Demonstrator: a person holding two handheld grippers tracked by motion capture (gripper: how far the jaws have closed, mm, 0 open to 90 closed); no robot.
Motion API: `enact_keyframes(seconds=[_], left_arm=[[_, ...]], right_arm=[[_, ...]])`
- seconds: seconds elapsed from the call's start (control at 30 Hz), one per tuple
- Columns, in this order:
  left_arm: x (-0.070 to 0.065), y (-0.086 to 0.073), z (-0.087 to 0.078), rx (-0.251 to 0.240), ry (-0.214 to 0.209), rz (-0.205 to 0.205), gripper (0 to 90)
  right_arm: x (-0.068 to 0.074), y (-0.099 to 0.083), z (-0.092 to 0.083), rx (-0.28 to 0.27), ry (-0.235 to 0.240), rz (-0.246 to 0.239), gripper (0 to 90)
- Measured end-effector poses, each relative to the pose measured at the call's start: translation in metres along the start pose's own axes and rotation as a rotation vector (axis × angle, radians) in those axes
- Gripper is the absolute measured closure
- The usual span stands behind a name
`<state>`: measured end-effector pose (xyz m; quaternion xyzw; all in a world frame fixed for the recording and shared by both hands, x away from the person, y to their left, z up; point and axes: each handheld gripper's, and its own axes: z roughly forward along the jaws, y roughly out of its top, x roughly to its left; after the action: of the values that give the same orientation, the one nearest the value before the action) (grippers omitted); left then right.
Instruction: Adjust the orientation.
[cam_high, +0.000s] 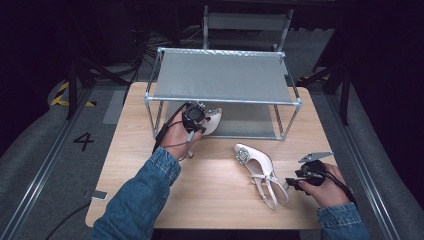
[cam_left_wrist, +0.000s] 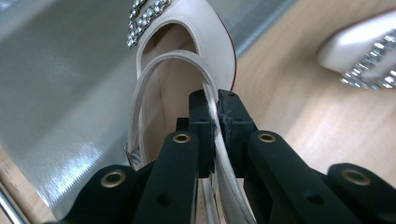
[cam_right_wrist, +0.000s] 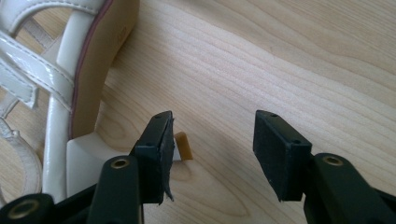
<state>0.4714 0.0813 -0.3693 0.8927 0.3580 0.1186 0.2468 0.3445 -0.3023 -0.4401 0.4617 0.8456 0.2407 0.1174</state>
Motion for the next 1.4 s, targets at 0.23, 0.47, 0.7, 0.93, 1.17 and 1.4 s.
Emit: enact_keyframes(seconds=[0.23,0.47,0.7,0.93,1.17,1.4], left_arm=[[0.004,0.003,0.010,0.000,0.038,-0.001,85.5],[-0.001,0.005,0.015,-0.009,0.093,0.014,85.5],[-0.005,0.000,0.024,-0.008,0.078,0.005,85.5],[-0.005,-0.002,0.032,-0.005,0.049,-0.029,85.0],[-0.011,-0.002,0.034,-0.106,0.020,-0.024,53.1],[-0.012,-0.010,-0.003,-0.198,0.001,-0.054,41.6]], right_arm=[[-0.002,0.001,-0.002,-0.007,-0.002,0.000,49.4],[-0.005,0.000,-0.011,-0.034,0.003,0.015,49.2],[-0.006,0.000,-0.013,-0.038,0.003,0.010,49.2],[-0.005,0.000,-0.011,-0.040,0.004,0.014,49.2],[-0.005,0.001,-0.011,-0.041,0.002,0.013,48.8],[-0.006,0.001,-0.010,-0.039,0.004,0.013,48.5]])
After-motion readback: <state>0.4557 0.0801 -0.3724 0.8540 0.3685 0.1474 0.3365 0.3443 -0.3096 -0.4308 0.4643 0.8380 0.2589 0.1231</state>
